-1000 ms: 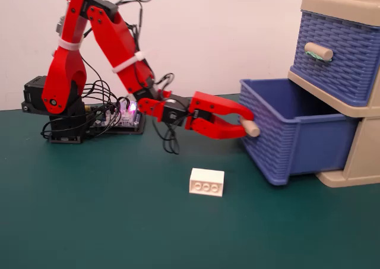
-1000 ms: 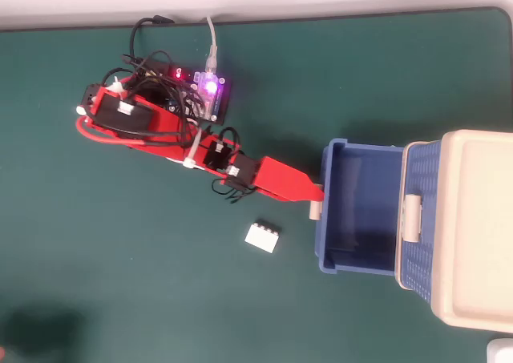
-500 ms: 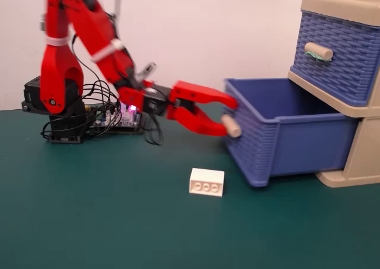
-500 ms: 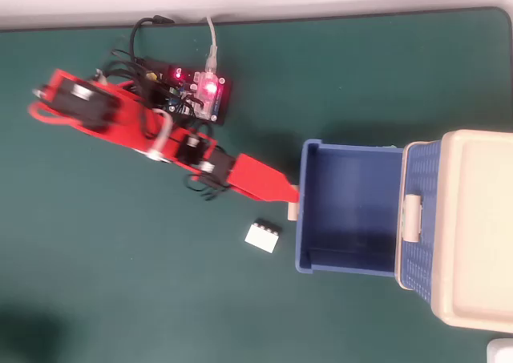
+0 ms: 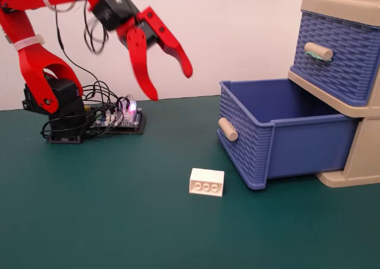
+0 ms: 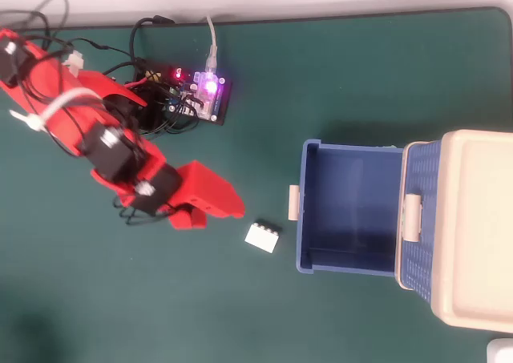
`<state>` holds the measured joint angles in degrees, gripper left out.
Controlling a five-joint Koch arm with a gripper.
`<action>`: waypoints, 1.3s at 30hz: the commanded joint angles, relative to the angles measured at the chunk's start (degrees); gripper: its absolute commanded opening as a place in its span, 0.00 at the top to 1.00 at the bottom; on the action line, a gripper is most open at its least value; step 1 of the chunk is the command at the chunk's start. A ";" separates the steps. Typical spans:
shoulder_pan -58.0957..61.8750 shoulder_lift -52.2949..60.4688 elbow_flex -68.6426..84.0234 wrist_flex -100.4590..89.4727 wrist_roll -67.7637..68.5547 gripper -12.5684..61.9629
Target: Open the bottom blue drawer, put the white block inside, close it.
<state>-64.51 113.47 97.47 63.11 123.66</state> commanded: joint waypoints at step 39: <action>1.14 -41.66 -14.59 -15.73 -40.61 0.94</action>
<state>-62.93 69.61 82.97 47.99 82.97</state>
